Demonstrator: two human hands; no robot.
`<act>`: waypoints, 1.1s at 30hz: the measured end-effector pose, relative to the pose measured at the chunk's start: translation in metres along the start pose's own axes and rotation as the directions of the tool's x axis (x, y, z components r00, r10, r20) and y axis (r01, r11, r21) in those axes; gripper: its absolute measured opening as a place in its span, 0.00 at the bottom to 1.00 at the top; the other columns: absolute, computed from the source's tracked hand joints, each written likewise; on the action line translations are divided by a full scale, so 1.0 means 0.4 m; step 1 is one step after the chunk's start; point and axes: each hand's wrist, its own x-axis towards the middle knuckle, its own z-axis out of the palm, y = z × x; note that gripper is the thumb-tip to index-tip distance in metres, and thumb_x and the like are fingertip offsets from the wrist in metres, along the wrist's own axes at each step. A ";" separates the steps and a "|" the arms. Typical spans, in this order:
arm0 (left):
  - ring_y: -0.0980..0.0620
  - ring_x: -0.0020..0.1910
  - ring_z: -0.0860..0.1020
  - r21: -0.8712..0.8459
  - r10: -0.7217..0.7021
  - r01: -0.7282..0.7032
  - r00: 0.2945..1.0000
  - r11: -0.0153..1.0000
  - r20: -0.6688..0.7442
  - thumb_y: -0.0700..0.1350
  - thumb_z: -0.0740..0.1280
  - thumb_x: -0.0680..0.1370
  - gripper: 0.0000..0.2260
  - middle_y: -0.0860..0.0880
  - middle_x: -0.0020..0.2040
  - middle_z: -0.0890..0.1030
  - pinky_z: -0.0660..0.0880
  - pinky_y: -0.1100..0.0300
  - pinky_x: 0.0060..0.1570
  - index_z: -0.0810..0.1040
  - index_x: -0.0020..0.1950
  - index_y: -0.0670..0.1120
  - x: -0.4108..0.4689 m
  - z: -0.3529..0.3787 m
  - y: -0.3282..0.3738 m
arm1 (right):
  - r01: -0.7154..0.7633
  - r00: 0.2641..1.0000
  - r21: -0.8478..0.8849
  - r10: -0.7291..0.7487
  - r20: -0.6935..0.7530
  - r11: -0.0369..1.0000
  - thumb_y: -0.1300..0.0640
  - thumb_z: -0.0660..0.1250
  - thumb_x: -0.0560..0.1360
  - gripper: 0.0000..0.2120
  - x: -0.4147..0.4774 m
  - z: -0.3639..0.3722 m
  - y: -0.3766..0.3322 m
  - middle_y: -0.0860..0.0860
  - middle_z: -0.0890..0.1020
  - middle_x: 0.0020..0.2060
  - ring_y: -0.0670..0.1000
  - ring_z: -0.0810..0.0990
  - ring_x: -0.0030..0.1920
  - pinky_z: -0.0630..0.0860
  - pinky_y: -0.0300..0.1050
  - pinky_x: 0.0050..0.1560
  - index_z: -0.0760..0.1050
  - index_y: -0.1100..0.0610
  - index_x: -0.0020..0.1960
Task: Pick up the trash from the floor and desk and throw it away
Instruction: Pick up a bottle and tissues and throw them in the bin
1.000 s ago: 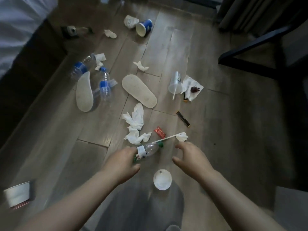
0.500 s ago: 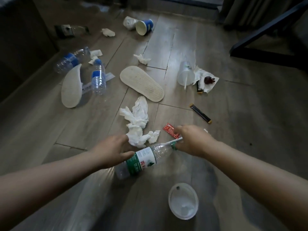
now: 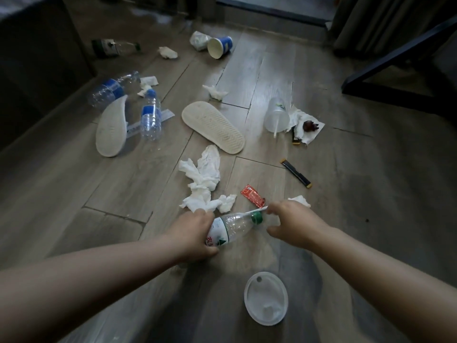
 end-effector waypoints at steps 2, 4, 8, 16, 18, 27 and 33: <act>0.47 0.56 0.73 0.032 -0.006 0.006 1.000 0.999 0.001 0.59 0.69 0.70 0.27 0.47 0.59 0.73 0.73 0.54 0.55 0.68 0.62 0.48 0.011 0.028 0.007 | 0.015 1.000 -0.011 -0.015 0.017 1.000 0.51 0.68 0.73 0.22 -0.002 0.012 0.004 0.51 0.79 0.58 0.51 0.77 0.57 0.76 0.46 0.56 0.73 0.53 0.66; 0.46 0.59 0.73 0.040 -0.024 0.023 1.000 0.999 0.015 0.57 0.70 0.70 0.29 0.46 0.62 0.71 0.72 0.53 0.57 0.66 0.65 0.47 0.017 0.050 0.007 | 0.022 1.000 -0.022 -0.022 0.021 1.000 0.51 0.68 0.73 0.23 0.002 0.016 0.009 0.50 0.78 0.60 0.50 0.77 0.59 0.76 0.46 0.57 0.72 0.53 0.67; 0.47 0.58 0.73 -0.044 -0.072 0.074 0.997 0.996 0.035 0.55 0.70 0.69 0.28 0.46 0.61 0.72 0.73 0.55 0.55 0.67 0.65 0.47 0.004 0.060 -0.001 | 0.008 1.000 -0.032 -0.009 -0.008 0.999 0.50 0.68 0.74 0.22 0.012 0.007 0.009 0.51 0.78 0.60 0.51 0.76 0.59 0.75 0.46 0.57 0.72 0.52 0.67; 0.55 0.46 0.75 -0.263 -0.092 0.077 0.995 0.962 -0.044 0.58 0.70 0.65 0.25 0.55 0.53 0.72 0.77 0.59 0.41 0.68 0.60 0.56 -0.129 0.007 -0.097 | 0.005 0.999 -0.026 -0.004 0.035 1.000 0.50 0.68 0.74 0.23 0.039 0.025 -0.015 0.51 0.77 0.61 0.51 0.76 0.59 0.75 0.45 0.57 0.71 0.52 0.68; 0.57 0.42 0.75 -0.288 -0.122 0.103 0.991 0.952 -0.048 0.58 0.70 0.65 0.25 0.56 0.52 0.72 0.76 0.63 0.36 0.68 0.59 0.56 -0.162 0.001 -0.126 | 0.008 1.000 -0.064 -0.007 0.022 0.998 0.50 0.67 0.74 0.21 0.046 0.023 -0.029 0.51 0.78 0.60 0.52 0.76 0.59 0.72 0.44 0.54 0.72 0.52 0.66; 0.53 0.40 0.77 -0.491 -0.368 0.253 0.917 0.833 -0.152 0.58 0.70 0.61 0.23 0.52 0.48 0.71 0.79 0.52 0.39 0.70 0.52 0.53 -0.179 0.008 -0.248 | 0.019 0.997 -0.008 -0.018 0.081 1.000 0.50 0.68 0.73 0.25 0.107 0.046 -0.115 0.53 0.75 0.63 0.54 0.75 0.62 0.74 0.48 0.59 0.69 0.54 0.69; 0.51 0.43 0.76 -0.525 -0.439 0.290 0.880 0.800 -0.183 0.54 0.73 0.63 0.21 0.49 0.47 0.73 0.79 0.52 0.41 0.72 0.51 0.51 -0.171 0.019 -0.312 | -0.036 0.996 0.155 0.024 0.080 0.987 0.44 0.72 0.70 0.41 0.163 0.084 -0.170 0.56 0.64 0.70 0.56 0.68 0.67 0.69 0.46 0.57 0.56 0.54 0.74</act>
